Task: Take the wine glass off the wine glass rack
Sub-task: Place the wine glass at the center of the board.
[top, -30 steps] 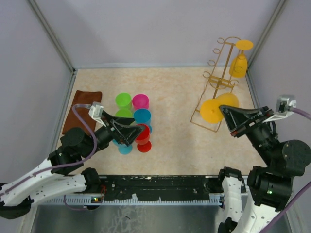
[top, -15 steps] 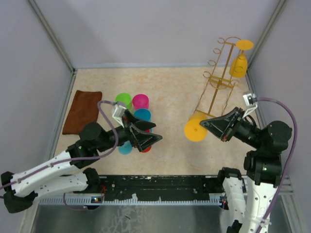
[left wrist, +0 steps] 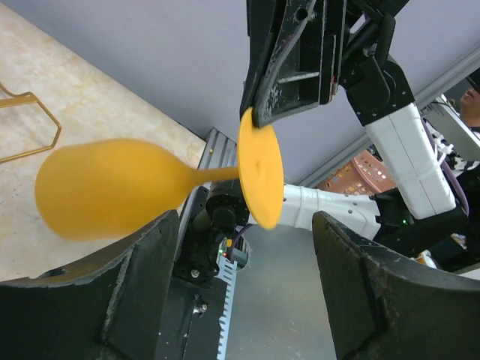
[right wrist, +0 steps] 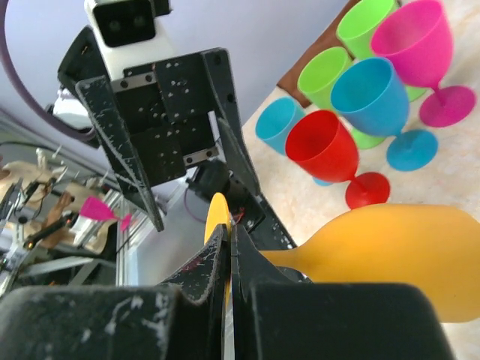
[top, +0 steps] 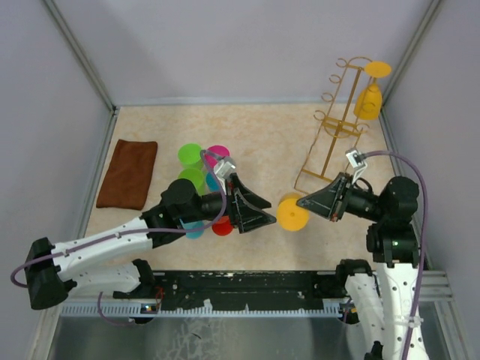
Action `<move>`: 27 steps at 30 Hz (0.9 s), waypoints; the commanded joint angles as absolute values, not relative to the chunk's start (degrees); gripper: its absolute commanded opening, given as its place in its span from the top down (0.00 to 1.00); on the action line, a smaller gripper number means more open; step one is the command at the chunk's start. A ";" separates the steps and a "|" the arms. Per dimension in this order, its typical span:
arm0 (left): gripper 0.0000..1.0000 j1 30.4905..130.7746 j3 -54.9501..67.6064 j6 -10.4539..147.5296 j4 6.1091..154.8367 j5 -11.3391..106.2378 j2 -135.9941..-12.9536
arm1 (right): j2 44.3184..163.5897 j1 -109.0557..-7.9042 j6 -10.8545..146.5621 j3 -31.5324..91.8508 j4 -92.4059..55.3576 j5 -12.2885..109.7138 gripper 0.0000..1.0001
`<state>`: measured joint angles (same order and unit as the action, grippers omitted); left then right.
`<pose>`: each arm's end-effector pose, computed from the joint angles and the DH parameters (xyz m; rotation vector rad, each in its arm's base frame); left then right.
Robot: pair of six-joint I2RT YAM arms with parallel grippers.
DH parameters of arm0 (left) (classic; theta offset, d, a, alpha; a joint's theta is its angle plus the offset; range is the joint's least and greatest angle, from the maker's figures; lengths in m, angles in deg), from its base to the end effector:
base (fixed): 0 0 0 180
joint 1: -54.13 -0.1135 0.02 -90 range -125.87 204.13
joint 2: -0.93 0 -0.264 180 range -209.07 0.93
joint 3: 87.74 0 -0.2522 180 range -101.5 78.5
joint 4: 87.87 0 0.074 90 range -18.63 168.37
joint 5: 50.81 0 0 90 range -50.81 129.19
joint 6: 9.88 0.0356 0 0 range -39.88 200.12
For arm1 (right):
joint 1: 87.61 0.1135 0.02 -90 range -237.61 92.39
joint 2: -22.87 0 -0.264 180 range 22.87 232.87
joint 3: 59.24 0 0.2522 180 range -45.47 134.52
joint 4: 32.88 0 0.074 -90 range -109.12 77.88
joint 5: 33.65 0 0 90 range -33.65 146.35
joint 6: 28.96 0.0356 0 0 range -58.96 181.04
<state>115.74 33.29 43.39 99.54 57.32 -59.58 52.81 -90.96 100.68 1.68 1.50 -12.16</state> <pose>0.1088 -0.2247 0.3475 0.6497 1.5711 -1.5783 0.0961 0.0276 0.3699 -0.3493 1.7646 1.4240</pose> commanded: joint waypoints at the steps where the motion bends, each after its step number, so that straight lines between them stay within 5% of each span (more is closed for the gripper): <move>1: 0.26 115.69 30.94 41.26 105.77 61.68 -61.93 | 51.62 -84.09 102.74 0.23 -6.28 -9.48 1.00; 5: 0.40 115.91 30.15 40.68 107.57 63.69 -64.18 | 52.89 -74.64 100.52 -2.06 -6.70 -1.64 1.00; 9: 0.81 116.26 30.25 40.40 106.19 63.87 -64.66 | 54.23 -67.40 99.32 -3.71 -9.54 4.12 1.00; 13: 1.00 116.44 31.93 41.83 104.21 61.82 -61.78 | 54.49 -67.04 98.22 -3.64 -10.12 5.03 1.00; 19: 1.00 116.37 32.08 44.30 103.04 61.83 -60.49 | 52.02 -67.04 97.85 -5.93 -12.31 4.63 0.99; 23: 1.00 116.44 31.70 45.73 103.26 60.44 -60.72 | 51.40 -67.03 94.57 -5.01 -8.16 2.71 0.64; 27: 1.00 116.45 32.10 46.76 103.42 57.76 -59.68 | 50.60 -67.04 92.51 -6.00 -5.13 -0.22 0.51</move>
